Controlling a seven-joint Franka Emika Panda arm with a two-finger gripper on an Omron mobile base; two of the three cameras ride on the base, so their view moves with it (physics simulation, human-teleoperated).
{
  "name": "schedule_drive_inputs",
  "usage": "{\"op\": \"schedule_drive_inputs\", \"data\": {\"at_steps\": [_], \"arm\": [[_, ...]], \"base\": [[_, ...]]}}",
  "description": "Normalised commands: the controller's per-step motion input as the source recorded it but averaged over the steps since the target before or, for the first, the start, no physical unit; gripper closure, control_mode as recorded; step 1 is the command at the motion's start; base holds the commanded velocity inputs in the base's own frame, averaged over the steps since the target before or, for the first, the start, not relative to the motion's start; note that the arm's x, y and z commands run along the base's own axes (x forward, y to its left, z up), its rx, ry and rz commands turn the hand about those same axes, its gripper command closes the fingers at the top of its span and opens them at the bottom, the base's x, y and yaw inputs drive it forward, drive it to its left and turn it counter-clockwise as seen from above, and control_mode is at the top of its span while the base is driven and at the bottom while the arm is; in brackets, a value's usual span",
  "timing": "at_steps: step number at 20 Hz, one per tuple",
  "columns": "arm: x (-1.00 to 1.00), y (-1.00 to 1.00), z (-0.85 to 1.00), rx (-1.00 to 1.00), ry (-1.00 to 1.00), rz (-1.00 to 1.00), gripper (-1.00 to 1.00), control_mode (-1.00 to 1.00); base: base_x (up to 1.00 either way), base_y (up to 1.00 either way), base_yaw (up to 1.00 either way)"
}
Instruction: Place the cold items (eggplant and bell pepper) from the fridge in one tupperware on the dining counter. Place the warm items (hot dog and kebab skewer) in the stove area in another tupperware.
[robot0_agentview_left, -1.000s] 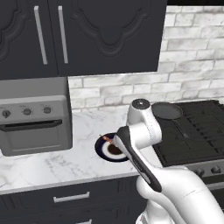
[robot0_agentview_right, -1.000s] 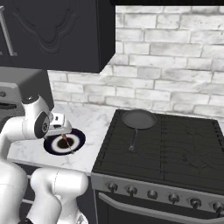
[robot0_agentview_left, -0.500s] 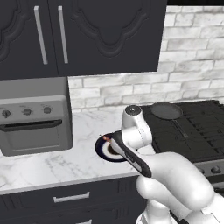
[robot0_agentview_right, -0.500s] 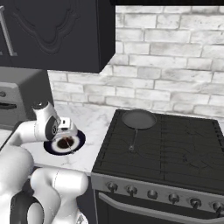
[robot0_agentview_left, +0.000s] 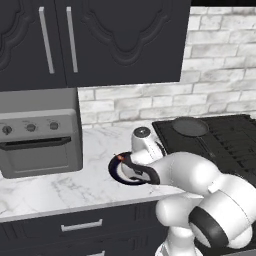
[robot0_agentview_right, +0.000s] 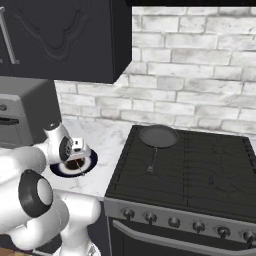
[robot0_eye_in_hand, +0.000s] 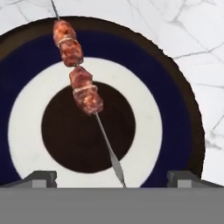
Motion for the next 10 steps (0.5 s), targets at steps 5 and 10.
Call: {"op": "schedule_drive_inputs", "data": {"at_steps": [5,10], "arm": [[0.36,0.11,-0.33,-0.03,0.03,0.05,-1.00,-1.00],[0.29,0.12,-0.33,-0.05,0.05,0.04,-1.00,-1.00]], "base": [[0.00,0.00,0.00],[0.00,0.00,0.00]]}}
